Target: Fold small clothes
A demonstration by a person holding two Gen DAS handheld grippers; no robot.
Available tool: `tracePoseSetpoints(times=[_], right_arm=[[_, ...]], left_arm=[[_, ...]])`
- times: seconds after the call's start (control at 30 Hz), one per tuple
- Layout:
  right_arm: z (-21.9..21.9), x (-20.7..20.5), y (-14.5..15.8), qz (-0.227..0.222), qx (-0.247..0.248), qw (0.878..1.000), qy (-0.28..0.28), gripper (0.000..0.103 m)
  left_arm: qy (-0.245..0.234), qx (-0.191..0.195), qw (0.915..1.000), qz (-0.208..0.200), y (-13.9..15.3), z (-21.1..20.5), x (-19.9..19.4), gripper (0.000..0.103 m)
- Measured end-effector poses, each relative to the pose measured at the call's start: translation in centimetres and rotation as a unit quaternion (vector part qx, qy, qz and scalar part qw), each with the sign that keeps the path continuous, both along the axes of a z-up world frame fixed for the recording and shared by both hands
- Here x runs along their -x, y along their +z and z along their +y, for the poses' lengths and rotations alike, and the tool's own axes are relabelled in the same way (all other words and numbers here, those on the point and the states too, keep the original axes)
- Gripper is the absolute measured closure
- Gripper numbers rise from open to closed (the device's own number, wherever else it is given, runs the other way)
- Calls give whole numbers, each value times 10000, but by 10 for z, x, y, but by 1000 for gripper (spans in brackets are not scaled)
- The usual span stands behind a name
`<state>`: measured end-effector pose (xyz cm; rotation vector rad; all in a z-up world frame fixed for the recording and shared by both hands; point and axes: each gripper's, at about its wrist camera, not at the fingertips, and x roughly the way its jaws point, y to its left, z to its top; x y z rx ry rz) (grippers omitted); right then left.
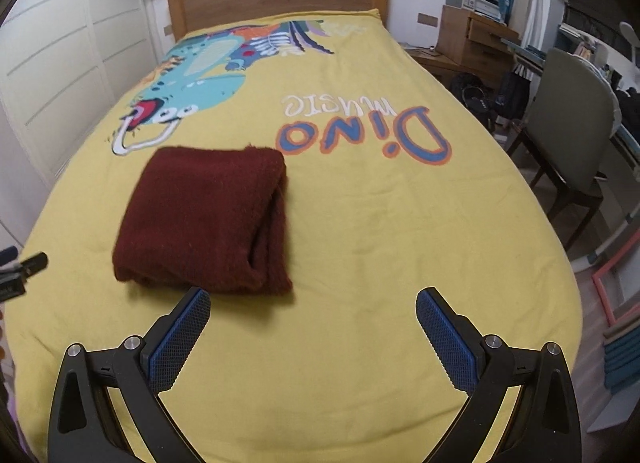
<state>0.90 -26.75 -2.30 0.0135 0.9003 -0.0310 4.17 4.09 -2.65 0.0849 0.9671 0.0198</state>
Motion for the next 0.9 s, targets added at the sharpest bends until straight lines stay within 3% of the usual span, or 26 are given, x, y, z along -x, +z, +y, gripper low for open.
tracePoseSetpoints(times=[0.9], right_arm=[[-5,9,-6,162,29,9998,-69,0]], left_arm=[[-107,-70,9998,153,-7,-8,9,1]])
